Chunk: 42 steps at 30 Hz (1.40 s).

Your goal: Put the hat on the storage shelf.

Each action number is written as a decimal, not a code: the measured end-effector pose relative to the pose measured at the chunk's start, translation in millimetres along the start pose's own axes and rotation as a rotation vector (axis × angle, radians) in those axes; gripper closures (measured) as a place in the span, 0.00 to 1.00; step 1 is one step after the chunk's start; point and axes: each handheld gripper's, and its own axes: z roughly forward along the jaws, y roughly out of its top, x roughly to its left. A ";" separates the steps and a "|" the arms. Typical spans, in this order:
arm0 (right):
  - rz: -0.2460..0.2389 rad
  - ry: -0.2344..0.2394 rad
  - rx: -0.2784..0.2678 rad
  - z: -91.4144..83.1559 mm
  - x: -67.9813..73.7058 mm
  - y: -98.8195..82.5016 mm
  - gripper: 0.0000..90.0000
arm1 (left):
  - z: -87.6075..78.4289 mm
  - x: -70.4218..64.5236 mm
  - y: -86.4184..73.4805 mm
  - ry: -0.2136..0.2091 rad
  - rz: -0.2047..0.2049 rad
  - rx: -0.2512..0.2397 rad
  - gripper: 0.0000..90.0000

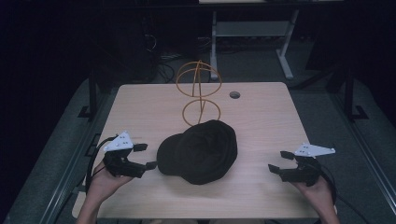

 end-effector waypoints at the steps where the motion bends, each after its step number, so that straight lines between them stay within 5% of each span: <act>1: 0.000 0.001 -0.005 -0.6 0.4 0.0 0.24 | 2.0 -2.4 3.1 -0.010 0.011 0.003 0.24; 20: 0.005 0.003 -0.017 -3.1 -1.0 -0.7 0.24 | 62.9 -53.1 49.5 -0.163 0.162 0.063 0.26; 42: -0.005 0.005 -0.016 -3.8 0.9 -1.1 0.24 | 116.3 -85.7 66.0 -0.239 0.224 0.220 0.44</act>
